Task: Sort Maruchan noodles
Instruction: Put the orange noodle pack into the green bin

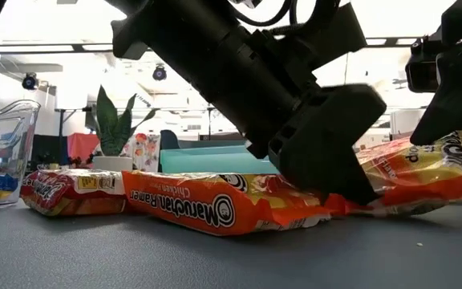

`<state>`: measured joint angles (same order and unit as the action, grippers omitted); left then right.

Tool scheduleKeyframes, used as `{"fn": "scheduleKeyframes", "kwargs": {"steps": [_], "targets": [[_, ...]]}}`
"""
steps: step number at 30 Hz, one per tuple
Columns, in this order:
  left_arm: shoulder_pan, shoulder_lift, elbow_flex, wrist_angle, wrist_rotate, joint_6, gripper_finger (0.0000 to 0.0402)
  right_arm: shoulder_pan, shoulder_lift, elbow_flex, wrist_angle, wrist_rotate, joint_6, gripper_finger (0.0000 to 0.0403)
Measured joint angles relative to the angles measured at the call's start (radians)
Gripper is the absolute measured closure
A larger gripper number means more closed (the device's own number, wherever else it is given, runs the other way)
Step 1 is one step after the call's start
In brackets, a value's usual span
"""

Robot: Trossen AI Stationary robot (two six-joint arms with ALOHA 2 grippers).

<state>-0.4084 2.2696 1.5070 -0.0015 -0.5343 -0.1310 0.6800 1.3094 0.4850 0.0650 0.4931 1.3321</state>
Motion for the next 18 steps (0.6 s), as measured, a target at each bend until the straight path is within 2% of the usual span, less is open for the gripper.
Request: {"fn": "scheduleKeyframes", "kwargs": {"steps": [10, 18], "targets": [[-0.001, -0.003, 0.000, 0.001, -0.002, 0.012, 0.0228, 0.000, -0.001, 0.002, 0.005, 0.006, 0.009, 0.0248], [-0.001, -0.044, 0.001, -0.031, -0.009, 0.057, 0.0228, 0.000, -0.020, 0.002, 0.002, 0.005, -0.045, 0.0254]]}}
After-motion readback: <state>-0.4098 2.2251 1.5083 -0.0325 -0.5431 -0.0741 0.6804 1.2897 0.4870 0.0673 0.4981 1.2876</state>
